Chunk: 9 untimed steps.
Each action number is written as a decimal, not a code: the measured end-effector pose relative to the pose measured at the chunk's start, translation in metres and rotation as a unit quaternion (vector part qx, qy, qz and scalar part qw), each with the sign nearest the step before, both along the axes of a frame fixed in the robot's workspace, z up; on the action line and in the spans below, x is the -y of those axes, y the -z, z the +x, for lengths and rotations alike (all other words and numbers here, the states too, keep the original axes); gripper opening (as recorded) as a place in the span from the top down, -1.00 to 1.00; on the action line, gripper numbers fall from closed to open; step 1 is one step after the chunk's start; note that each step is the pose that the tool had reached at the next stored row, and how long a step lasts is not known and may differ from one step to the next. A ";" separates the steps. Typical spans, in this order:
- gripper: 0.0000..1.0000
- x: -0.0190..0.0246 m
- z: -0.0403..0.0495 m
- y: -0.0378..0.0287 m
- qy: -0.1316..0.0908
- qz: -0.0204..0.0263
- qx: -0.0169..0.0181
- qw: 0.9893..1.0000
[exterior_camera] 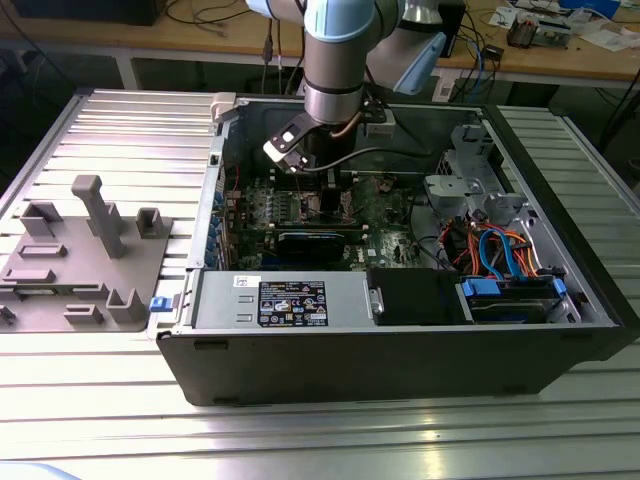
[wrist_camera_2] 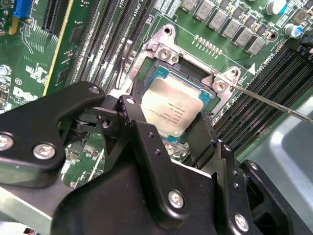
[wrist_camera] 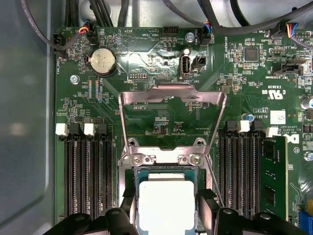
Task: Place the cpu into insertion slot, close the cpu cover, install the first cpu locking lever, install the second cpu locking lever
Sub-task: 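Place the cpu into insertion slot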
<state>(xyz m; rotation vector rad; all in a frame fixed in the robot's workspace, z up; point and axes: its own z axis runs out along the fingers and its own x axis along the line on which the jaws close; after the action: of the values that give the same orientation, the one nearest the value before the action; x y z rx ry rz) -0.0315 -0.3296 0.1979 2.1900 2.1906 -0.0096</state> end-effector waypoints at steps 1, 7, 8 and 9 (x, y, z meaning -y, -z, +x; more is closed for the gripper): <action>-0.24 0.0000 0.0000 -0.0006 0.000 0.000 0.000 1.000; -0.24 0.0000 0.0000 -0.0037 0.000 0.000 0.000 1.000; -0.24 0.0000 0.0000 -0.0044 0.000 0.000 0.000 1.000; -0.24 0.0000 0.0000 -0.0051 0.000 0.000 0.000 1.000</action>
<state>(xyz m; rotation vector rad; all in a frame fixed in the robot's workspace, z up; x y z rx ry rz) -0.0315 -0.3296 0.2030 2.1900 2.1907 -0.0094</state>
